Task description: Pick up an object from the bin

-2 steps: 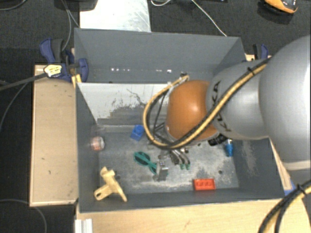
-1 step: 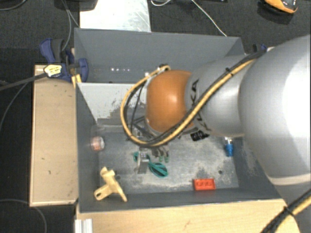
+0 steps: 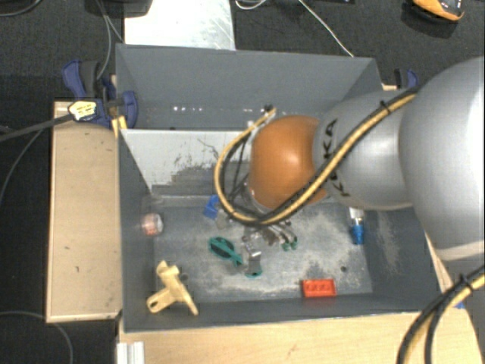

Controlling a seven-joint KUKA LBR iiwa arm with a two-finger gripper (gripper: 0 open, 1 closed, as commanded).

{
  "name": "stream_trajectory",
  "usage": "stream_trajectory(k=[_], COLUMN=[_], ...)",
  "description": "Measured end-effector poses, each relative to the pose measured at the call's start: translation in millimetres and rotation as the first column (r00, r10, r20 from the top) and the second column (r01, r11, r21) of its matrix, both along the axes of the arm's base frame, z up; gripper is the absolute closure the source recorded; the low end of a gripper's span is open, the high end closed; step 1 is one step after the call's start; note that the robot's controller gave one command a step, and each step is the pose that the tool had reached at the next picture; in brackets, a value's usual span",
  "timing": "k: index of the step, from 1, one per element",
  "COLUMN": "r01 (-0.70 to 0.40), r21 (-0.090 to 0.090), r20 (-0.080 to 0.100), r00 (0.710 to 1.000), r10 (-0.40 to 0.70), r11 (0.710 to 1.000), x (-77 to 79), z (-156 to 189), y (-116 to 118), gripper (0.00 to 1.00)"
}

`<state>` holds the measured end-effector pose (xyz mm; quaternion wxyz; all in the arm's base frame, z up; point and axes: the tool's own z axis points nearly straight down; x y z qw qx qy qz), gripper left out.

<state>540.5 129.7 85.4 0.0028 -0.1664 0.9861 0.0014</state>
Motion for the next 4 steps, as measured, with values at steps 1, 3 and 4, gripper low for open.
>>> stream_trajectory(k=[1, 3, 4], r01=[-0.076, 0.24, 0.241], r21=[0.001, 0.004, 0.004], r20=[0.003, 0.002, 0.002], r00=[0.997, 0.971, 0.971], r10=[0.076, -0.24, -0.241], r11=[0.997, 0.971, 0.971], x=[5.6, 0.4, 1.1], z=[-11.8, -14.5, -14.6], y=[-34.0, 13.9, 14.3], gripper=[0.0, 1.0, 1.0])
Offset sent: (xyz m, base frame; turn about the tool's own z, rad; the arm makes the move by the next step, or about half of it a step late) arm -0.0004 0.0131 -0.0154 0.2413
